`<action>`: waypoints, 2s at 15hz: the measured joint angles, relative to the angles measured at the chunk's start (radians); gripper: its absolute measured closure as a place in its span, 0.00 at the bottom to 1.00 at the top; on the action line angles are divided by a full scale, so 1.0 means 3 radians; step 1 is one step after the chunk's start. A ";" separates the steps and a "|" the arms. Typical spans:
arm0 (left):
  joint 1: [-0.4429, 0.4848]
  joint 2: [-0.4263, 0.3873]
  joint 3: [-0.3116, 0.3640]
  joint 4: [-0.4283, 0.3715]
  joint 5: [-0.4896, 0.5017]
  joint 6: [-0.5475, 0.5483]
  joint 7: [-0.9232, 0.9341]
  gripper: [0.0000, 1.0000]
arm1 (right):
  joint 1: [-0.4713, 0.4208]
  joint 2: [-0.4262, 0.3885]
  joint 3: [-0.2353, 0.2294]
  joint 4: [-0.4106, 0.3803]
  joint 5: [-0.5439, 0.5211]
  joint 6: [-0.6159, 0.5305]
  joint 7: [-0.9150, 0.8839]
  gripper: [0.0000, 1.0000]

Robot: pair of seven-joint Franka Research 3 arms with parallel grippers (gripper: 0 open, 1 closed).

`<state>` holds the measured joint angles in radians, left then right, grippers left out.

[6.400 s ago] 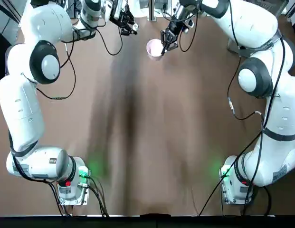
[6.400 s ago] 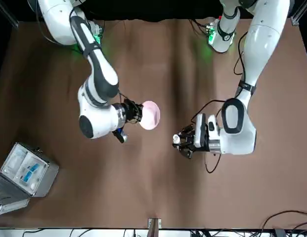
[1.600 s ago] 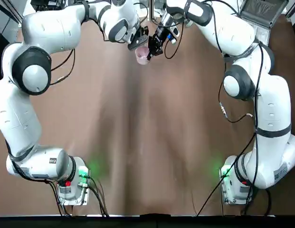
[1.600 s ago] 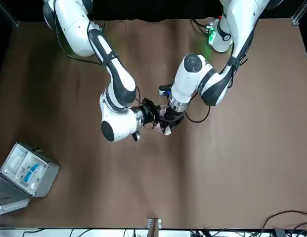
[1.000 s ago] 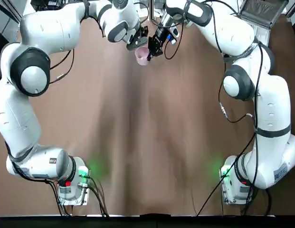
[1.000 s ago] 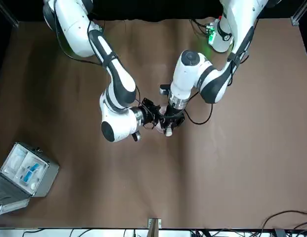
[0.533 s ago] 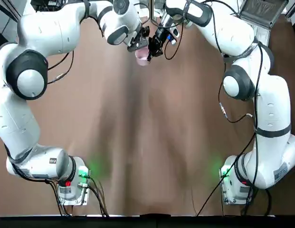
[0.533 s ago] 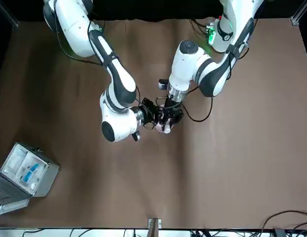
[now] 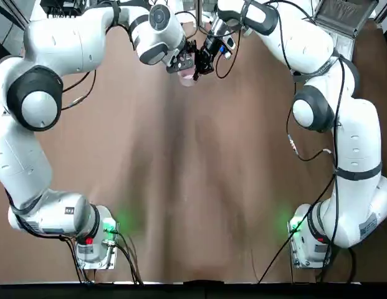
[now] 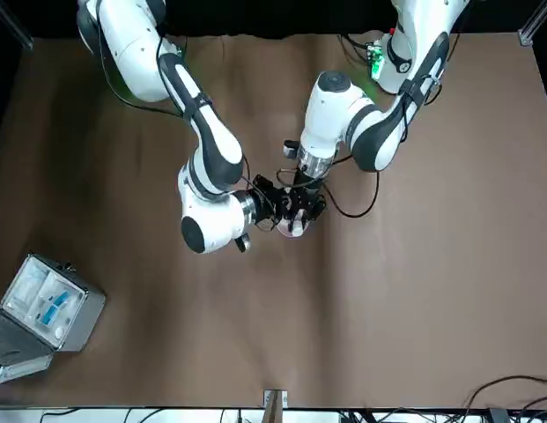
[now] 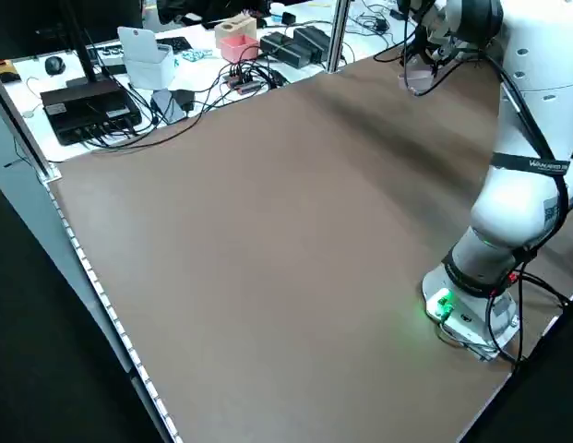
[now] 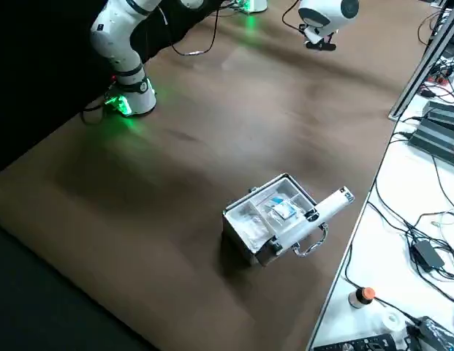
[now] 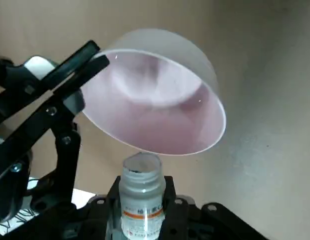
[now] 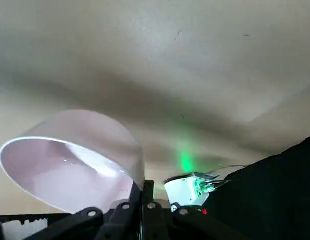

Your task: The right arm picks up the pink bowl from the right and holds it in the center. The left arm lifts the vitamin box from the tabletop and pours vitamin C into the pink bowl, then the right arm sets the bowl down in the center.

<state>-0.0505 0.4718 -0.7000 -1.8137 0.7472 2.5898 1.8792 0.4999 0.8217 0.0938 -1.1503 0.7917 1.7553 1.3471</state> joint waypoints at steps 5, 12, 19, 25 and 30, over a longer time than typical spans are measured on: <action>0.0004 -0.0001 0.0000 -0.0026 0.0209 0.0057 0.0000 0.65 | -0.0001 0.0000 -0.0001 0.0000 0.0000 0.0000 0.0000 0.98; 0.0009 -0.0003 0.0001 -0.0069 0.0349 0.0120 -0.0002 0.65 | -0.0003 0.0000 -0.0003 0.0003 0.0000 0.0000 -0.0001 0.98; 0.0043 -0.0004 0.0002 -0.0114 0.0612 0.0245 -0.0002 0.65 | -0.0011 0.0000 -0.0003 0.0005 0.0000 0.0001 -0.0002 0.98; 0.0047 -0.0004 0.0003 -0.0157 0.0637 0.0358 -0.0002 0.65 | -0.0011 0.0000 -0.0004 0.0005 0.0000 0.0001 -0.0003 0.98; 0.0051 -0.0004 0.0007 -0.0203 0.0702 0.0430 -0.0002 0.65 | -0.0009 0.0000 -0.0003 0.0005 0.0000 0.0001 -0.0004 0.98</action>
<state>-0.0352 0.4705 -0.6978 -1.8747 0.9577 2.7189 1.8787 0.4971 0.8217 0.0928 -1.1488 0.7916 1.7555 1.3458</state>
